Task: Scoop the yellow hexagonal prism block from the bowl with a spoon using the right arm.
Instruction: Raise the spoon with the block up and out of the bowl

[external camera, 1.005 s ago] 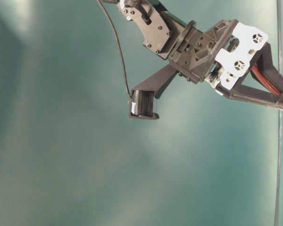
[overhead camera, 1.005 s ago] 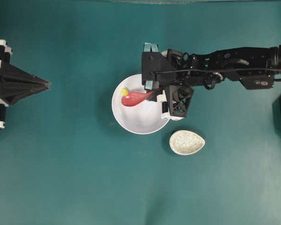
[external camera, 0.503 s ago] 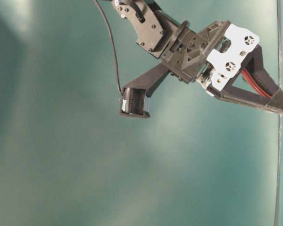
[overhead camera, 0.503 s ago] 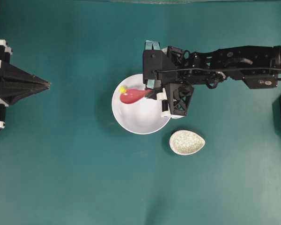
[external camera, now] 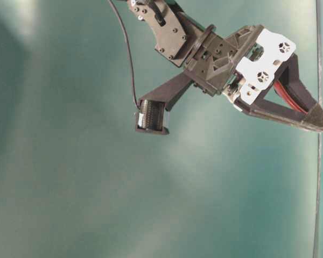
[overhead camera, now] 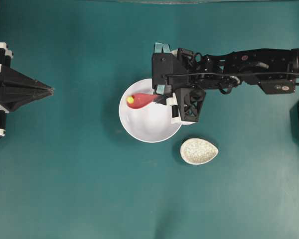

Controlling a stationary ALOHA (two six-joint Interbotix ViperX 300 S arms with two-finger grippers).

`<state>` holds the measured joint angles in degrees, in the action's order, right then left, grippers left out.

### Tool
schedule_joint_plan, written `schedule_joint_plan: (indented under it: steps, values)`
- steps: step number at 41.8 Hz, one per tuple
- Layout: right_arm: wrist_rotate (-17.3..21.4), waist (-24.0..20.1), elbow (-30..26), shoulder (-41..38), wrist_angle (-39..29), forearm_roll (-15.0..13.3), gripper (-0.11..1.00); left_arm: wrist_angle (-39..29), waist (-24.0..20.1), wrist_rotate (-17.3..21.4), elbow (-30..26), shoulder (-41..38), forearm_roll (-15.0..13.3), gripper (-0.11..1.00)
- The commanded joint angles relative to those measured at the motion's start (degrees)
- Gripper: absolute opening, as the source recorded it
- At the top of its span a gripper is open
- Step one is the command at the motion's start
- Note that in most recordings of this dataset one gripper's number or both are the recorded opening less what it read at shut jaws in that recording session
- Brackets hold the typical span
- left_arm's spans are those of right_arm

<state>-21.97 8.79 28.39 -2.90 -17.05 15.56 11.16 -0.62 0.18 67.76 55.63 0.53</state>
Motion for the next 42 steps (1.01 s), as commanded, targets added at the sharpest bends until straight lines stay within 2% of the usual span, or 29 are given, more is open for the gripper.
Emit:
schedule_joint_plan:
  steps: [1, 12, 22, 28, 37, 42]
  values:
    - [0.09, 0.26, -0.70, 2.02, 0.79, -0.18, 0.25, 0.18, -0.09, 0.09, -1.41, -0.35, 0.09, -0.01]
    - [0.09, 0.26, -0.62, 3.16, 0.79, -0.18, 0.25, 0.18, -0.09, 0.18, -1.41, -0.35, 0.09, -0.01]
    - [0.09, 0.18, 1.76, 8.88, 2.90, -0.18, 0.25, 0.18, -0.09, 0.26, -1.41, -0.35, 0.09, -0.01]
    - [0.18, 0.00, 5.27, 13.97, 9.93, 0.00, 0.25, 0.00, -0.09, 0.26, -1.41, -0.35, 0.09, -0.01]
    - [0.53, -0.44, 12.74, 22.50, 25.58, 0.35, 0.25, 0.00, -0.09, 0.26, -1.41, -0.26, 0.09, -0.01]
    - [1.14, -0.62, 15.64, 26.63, 29.00, 0.53, 0.25, 0.00, -0.18, 0.26, -1.41, -0.18, 0.18, -0.01]
